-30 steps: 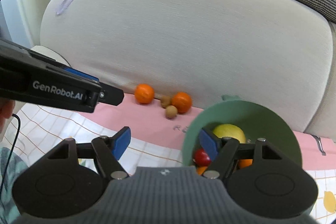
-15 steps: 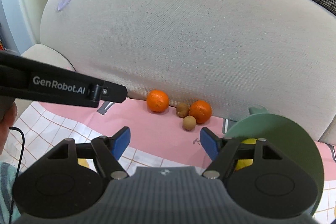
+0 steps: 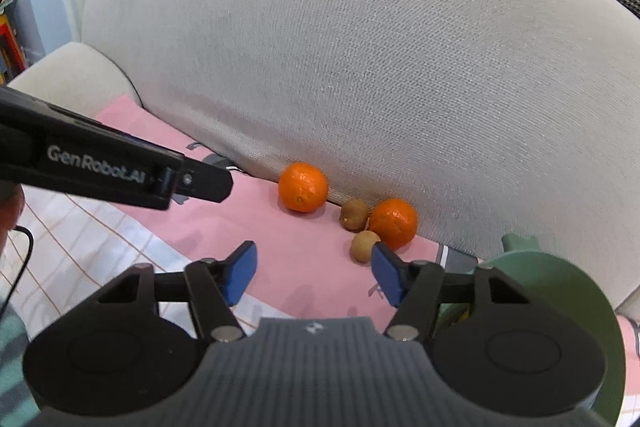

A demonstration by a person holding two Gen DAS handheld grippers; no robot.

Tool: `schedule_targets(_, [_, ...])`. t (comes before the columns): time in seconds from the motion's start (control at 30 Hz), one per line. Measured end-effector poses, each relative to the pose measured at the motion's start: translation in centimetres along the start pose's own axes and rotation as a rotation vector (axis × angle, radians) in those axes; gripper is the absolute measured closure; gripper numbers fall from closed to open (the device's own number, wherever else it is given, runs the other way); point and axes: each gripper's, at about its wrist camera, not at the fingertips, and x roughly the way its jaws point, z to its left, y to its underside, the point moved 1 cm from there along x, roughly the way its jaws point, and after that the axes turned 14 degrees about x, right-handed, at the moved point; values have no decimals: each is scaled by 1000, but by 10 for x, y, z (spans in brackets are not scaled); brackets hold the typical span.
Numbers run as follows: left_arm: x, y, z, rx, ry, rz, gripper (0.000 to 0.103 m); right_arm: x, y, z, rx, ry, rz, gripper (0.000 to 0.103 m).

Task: Organize fruits
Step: 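Grasp a mandarin with the left tool while the right tool grasps another mandarin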

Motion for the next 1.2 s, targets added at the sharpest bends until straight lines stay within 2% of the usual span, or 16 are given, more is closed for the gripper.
schedule_targets(0.2, [16, 0, 3, 0, 21, 7, 52, 19, -4, -5, -38, 5, 12, 53])
schedule_targets(0.37, [35, -6, 1, 7, 26, 11, 52, 36, -11, -11, -66, 44, 8, 55])
schedule_targets(0.47, [48, -11, 0, 0, 28, 16, 51, 47, -18, -19, -34, 88, 18, 55])
schedule_targets(0.53, [56, -14, 0, -7, 32, 19, 47, 55, -24, -25, 0, 115, 28, 54])
schedule_targets(0.7, [77, -17, 4, -39, 41, 40, 46, 73, -34, -37, 48, 150, 55, 54])
schedule_targets(0.83, [90, -17, 10, -81, 53, 61, 46, 85, -39, -44, 71, 154, 73, 54])
schedule_targets(1.2, [115, -13, 14, -119, 63, 119, 46, 103, -46, -51, 109, 123, 148, 54])
